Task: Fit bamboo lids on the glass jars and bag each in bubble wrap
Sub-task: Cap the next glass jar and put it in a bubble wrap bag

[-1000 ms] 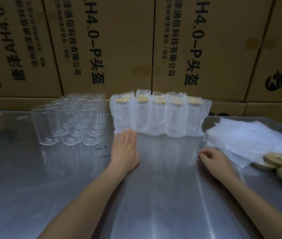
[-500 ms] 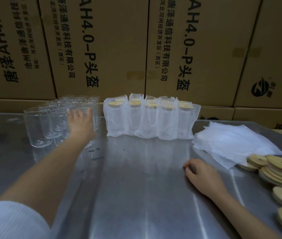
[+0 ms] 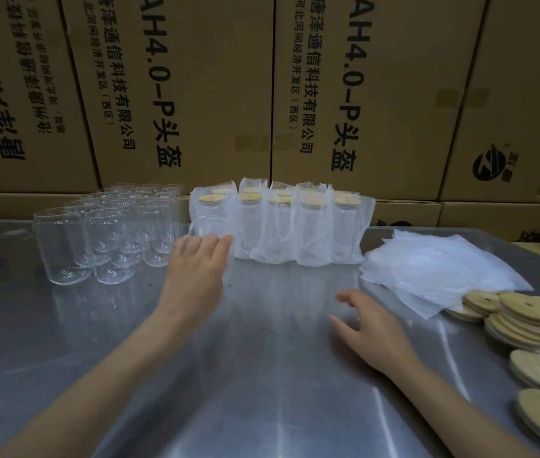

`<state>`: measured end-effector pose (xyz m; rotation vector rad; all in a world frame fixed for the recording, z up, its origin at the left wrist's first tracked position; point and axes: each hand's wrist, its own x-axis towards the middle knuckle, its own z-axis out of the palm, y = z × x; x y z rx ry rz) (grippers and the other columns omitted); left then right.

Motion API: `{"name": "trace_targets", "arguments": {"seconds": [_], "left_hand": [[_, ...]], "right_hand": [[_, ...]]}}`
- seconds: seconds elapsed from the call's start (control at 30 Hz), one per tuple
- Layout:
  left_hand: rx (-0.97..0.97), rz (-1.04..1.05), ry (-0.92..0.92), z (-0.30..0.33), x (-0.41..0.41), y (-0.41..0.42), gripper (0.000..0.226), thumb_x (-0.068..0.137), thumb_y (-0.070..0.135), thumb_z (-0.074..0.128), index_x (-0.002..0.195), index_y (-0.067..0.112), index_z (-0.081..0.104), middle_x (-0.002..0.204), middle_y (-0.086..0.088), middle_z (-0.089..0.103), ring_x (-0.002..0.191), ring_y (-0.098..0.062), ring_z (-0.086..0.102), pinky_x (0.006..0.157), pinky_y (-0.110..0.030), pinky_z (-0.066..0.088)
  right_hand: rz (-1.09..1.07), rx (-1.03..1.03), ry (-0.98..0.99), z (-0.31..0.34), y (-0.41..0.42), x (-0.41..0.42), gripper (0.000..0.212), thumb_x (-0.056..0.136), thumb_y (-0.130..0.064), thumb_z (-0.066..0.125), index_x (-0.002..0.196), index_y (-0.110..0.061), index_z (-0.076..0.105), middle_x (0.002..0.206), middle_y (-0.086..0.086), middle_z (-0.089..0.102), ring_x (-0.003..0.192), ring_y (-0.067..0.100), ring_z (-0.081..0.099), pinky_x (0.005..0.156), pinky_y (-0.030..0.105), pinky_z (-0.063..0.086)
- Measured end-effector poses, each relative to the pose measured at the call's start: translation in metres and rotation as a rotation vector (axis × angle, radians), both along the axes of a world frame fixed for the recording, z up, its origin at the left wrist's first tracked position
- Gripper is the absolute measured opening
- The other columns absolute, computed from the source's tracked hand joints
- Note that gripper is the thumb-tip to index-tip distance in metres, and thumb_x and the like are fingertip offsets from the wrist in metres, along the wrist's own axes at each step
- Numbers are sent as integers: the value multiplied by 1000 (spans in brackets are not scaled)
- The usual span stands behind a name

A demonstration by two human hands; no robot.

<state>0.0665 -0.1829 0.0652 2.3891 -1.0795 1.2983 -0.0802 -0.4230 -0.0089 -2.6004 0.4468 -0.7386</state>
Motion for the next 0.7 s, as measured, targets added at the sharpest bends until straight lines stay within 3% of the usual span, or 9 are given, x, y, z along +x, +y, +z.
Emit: {"name": "trace_targets", "arguments": {"seconds": [0.07, 0.13, 0.23, 0.33, 0.4, 0.5, 0.6, 0.7], "left_hand": [[-15, -119, -26, 3, -26, -11, 49, 61, -5, 81, 108, -1, 67, 86, -12, 64, 76, -35, 61, 84, -47, 48], [16, -212, -10, 8, -50, -22, 46, 67, 0, 78, 111, 3, 66, 89, -9, 64, 82, -34, 62, 93, -43, 35], [104, -328, 102, 13, -77, -41, 47, 82, 12, 67, 127, 13, 56, 109, 0, 60, 105, -25, 54, 98, -33, 18], [68, -441, 204, 10, -89, -56, 47, 88, 17, 59, 134, 20, 50, 110, 7, 52, 111, -17, 45, 101, -31, 14], [-3, -508, 236, 6, -92, -62, 47, 89, 18, 60, 136, 19, 50, 114, 3, 50, 112, -19, 43, 103, -33, 18], [-151, -608, 295, -9, -87, -70, 67, 89, 26, 64, 147, 22, 31, 135, 0, 28, 127, -12, 29, 112, -27, 23], [-265, -679, 583, -31, -81, -74, 87, 85, 54, 58, 148, 38, 1, 146, 17, 10, 136, 3, 13, 107, -5, 13], [-336, -676, 1037, -55, -71, -74, 100, 72, 67, 57, 147, 43, -4, 151, 14, 19, 137, 0, 26, 103, -16, 28]], "right_hand": [[71, 53, -92, 2, 9, 0, 54, 85, -45, 68, 132, -29, 47, 133, -18, 51, 122, 3, 50, 96, 22, 40], [142, 132, -149, 5, 19, 0, 74, 76, -56, 71, 137, -31, 39, 137, -20, 45, 121, -1, 48, 97, 24, 41], [258, 199, -163, 11, 31, 0, 100, 61, -77, 66, 143, -36, 26, 138, -27, 39, 120, -4, 46, 96, 21, 40], [270, 253, -181, 12, 32, -1, 97, 58, -72, 65, 139, -35, 29, 129, -20, 51, 117, -3, 51, 94, 26, 44], [237, 294, -218, 12, 29, -2, 88, 56, -68, 66, 132, -37, 34, 119, -18, 57, 110, -3, 56, 90, 26, 47], [193, 338, -244, 12, 24, -3, 80, 55, -66, 68, 124, -41, 36, 113, -22, 58, 104, -3, 58, 83, 21, 48], [199, 430, -215, 11, 20, -1, 79, 60, -60, 73, 127, -38, 36, 114, -20, 58, 105, 0, 59, 75, 14, 44], [226, 472, -169, 11, 19, -1, 79, 66, -56, 75, 130, -36, 34, 117, -18, 55, 108, 4, 57, 80, 19, 45]]}}
